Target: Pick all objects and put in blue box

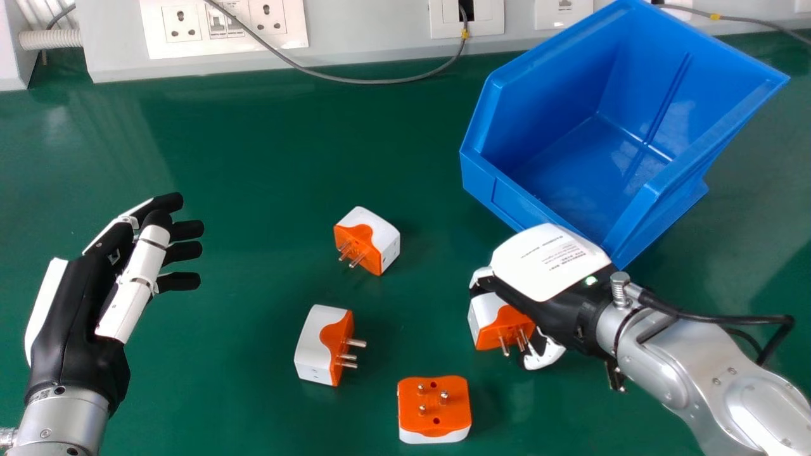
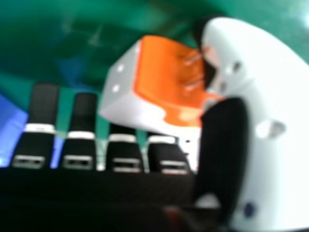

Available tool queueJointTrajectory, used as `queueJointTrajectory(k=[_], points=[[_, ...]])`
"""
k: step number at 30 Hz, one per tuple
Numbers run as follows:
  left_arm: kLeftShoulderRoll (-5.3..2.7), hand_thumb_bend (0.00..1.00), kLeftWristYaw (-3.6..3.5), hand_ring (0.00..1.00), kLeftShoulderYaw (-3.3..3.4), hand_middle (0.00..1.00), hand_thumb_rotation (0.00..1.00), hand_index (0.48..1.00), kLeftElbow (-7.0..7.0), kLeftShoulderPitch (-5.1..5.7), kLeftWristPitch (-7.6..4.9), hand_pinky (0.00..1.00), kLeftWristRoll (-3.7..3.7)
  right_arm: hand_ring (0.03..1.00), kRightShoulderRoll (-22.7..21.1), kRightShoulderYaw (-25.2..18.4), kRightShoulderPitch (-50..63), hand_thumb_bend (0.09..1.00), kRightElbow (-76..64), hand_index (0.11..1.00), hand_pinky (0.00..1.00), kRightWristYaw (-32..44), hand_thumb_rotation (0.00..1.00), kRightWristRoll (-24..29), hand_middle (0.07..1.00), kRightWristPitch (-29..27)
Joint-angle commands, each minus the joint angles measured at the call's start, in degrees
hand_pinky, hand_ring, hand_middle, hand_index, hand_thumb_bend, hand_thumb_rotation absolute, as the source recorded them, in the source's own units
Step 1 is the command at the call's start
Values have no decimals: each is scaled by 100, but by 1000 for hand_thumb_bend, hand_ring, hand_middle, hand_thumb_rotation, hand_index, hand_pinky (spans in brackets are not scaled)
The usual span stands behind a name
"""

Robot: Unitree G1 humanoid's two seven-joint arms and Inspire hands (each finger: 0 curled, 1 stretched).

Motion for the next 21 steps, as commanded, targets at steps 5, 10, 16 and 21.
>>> queueJointTrajectory(k=[5,10,16,21], points=[[-25,305,70,728,-16,733,720,794,-201,8,55,625,47,760,59,31,-168,354,-57,738,614,34,0,-42,786,155],[-41,305,120,728,-58,733,719,794,-279,14,134,625,67,761,101,24,-163,369,-66,745,629,-2,0,-1,790,184],[-61,302,154,729,-87,734,718,795,-368,10,256,626,88,758,177,85,-227,365,132,749,638,-119,0,-18,792,146],[-71,300,175,730,-101,734,719,796,-374,-1,283,626,93,751,210,123,-275,376,180,743,630,-109,0,-65,786,196]])
